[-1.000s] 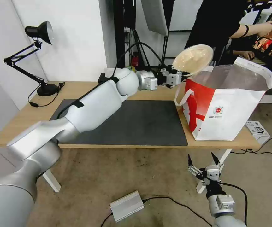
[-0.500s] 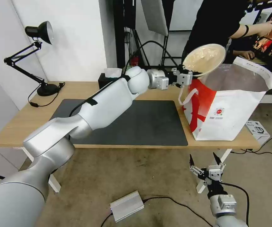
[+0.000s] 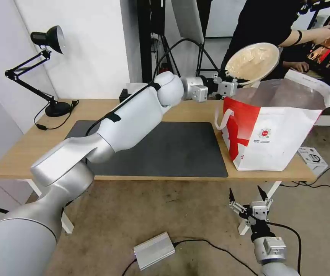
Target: Pick up the trash from the table and place it into the takeout bag.
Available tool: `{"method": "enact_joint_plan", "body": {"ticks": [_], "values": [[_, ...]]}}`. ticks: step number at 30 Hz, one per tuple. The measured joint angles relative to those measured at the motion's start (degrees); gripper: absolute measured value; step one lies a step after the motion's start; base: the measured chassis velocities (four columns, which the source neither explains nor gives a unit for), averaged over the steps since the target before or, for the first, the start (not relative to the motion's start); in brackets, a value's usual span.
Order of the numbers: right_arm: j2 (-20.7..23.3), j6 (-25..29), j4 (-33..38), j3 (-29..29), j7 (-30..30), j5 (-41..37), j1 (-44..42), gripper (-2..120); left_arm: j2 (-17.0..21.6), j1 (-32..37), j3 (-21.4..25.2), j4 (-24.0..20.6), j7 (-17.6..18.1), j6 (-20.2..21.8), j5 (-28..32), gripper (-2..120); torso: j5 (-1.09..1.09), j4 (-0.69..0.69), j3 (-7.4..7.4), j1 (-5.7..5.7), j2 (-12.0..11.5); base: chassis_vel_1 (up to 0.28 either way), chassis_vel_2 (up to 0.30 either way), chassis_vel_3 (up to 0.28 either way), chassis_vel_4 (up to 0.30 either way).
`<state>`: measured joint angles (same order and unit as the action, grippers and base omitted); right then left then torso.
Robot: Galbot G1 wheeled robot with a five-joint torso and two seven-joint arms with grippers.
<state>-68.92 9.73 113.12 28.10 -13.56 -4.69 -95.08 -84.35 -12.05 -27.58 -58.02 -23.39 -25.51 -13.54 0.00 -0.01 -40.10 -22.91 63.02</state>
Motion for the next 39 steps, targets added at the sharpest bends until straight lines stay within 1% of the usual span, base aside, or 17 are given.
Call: {"method": "enact_joint_plan", "body": {"ticks": [11, 16, 19, 22, 32, 39], "values": [[-0.15, 0.11, -0.01, 0.05, -0.01, 0.05, -0.22, 100, -1.58, -0.89, 0.60, 0.45, -0.35, -0.11, -0.76, 1, 0.00, 0.01, 0.00, 0.00, 0.00, 0.000, 0.000, 0.000, 0.000], [-0.24, 0.13, -0.10, 0.05, -0.02, 0.07, -0.18, 100, -2.95, -1.09, 0.63, 1.50, -0.37, -0.32, -1.17, 1, 0.00, 0.00, 0.00, 0.00, 0.01, 0.000, 0.000, 0.000, 0.000], [-0.25, 0.14, -0.14, 0.08, -0.02, 0.08, -0.16, 100, -3.65, -1.65, -0.24, 3.12, -0.90, -1.51, -1.24, 1, 0.00, 0.00, 0.00, 0.00, 0.00, 0.000, 0.000, 0.000, 0.000], [-0.25, 0.18, -0.18, 0.16, -0.03, 0.06, -0.11, 100, -3.72, -2.28, -1.19, 3.75, -1.57, -2.17, -1.27, 1, 0.00, 0.01, 0.00, 0.00, 0.00, 0.000, 0.000, 0.000, 0.000], [-0.49, 0.29, -0.34, 0.09, -0.06, 0.02, 0.02, 100, -3.99, -2.92, -3.88, 4.65, -3.36, -3.64, -1.63, 1, 0.00, 0.01, 0.00, 0.00, 0.00, 0.000, 0.000, 0.000, 0.000], [-0.52, 0.37, -0.39, 0.14, -0.09, -0.03, 0.01, 100, -4.17, -2.99, -4.44, 4.95, -4.04, -4.22, -2.47, 1, 0.00, 0.01, 0.00, 0.00, 0.01, 0.000, 0.000, 0.000, 0.000]]}}
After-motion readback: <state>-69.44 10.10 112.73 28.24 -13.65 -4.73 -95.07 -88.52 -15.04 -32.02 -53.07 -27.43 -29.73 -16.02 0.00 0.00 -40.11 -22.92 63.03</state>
